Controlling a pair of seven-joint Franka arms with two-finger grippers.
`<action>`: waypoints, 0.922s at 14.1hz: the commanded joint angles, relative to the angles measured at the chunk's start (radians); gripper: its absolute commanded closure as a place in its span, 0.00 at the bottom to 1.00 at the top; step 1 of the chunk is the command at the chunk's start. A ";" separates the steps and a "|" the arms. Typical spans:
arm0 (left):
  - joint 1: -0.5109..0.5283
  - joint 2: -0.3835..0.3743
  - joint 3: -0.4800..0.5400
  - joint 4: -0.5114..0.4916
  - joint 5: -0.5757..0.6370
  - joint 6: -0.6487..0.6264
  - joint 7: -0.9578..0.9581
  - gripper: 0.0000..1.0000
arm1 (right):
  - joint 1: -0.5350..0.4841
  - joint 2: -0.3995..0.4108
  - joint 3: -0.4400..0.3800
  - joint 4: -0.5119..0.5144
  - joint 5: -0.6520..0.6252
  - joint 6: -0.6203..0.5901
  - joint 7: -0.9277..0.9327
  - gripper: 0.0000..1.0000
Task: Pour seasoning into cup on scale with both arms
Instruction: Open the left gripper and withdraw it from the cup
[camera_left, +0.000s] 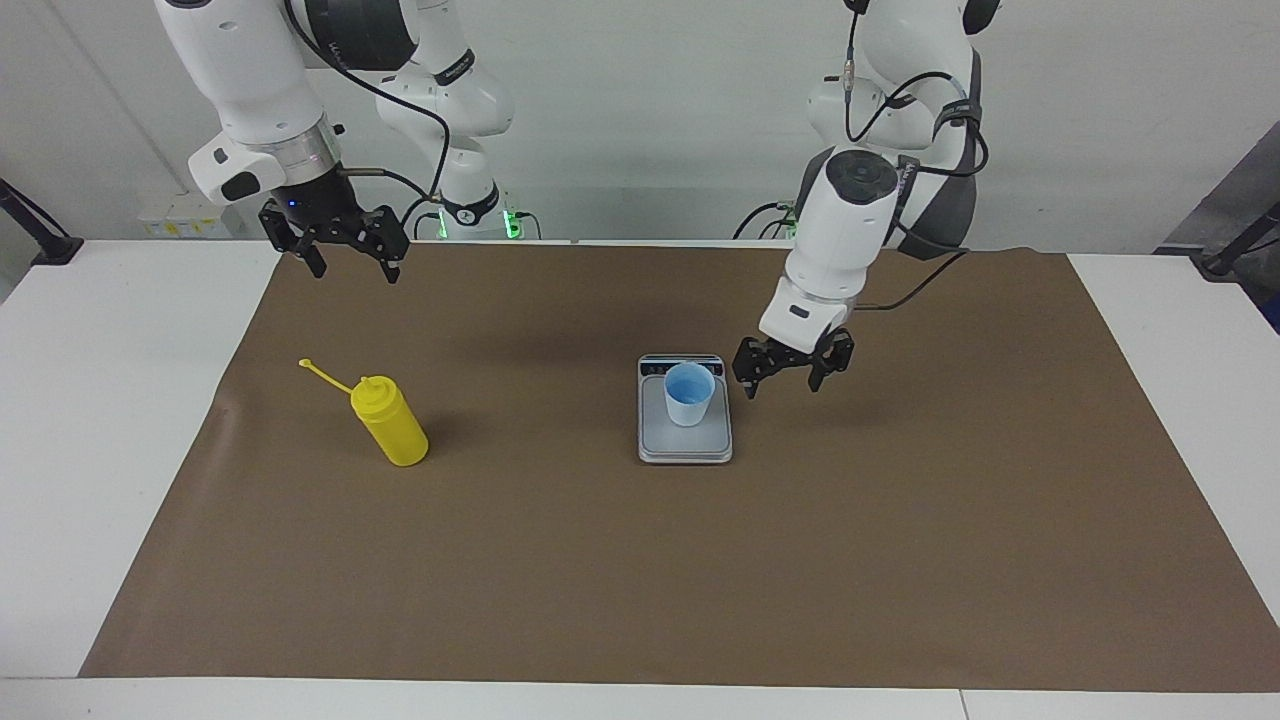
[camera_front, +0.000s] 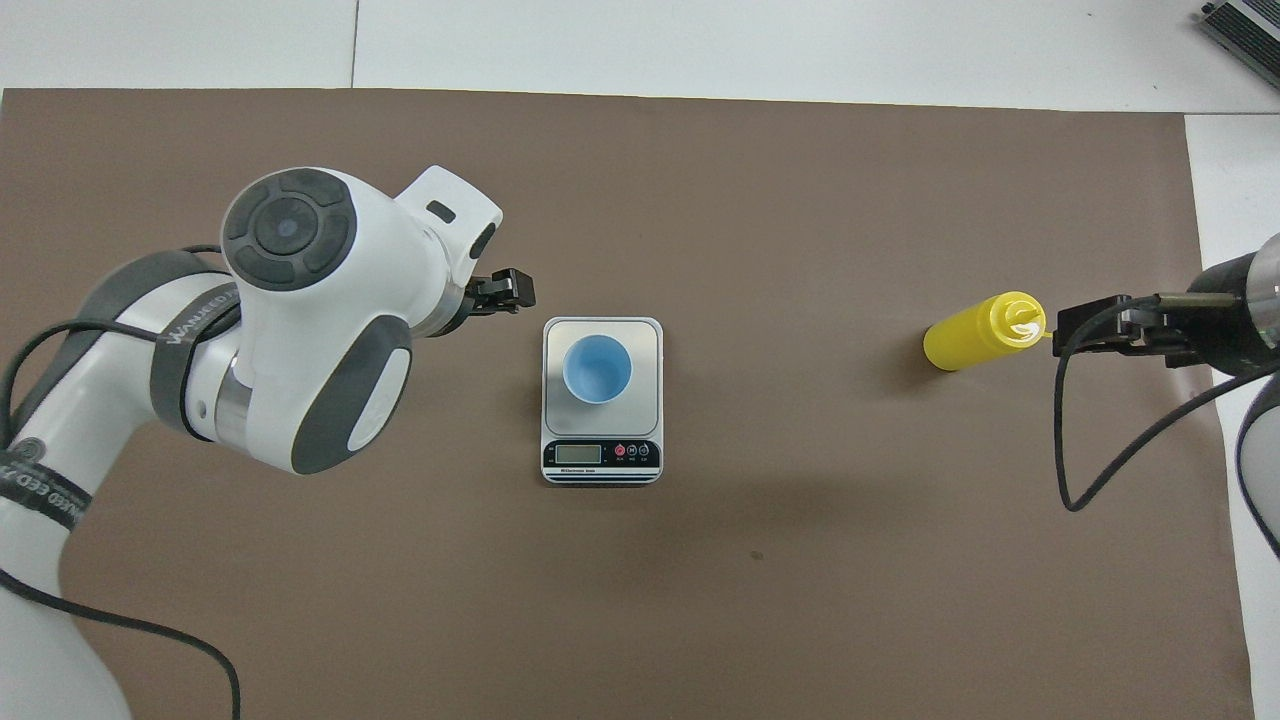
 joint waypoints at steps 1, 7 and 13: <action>0.061 -0.021 -0.008 -0.008 0.018 -0.043 0.083 0.00 | -0.012 -0.010 0.006 -0.008 0.013 -0.007 0.011 0.00; 0.212 -0.078 -0.010 -0.017 0.015 -0.140 0.325 0.00 | -0.021 -0.011 0.000 -0.010 0.013 -0.017 0.017 0.00; 0.381 -0.152 -0.008 -0.023 0.010 -0.241 0.598 0.00 | -0.070 -0.010 -0.002 -0.007 0.018 -0.020 0.011 0.00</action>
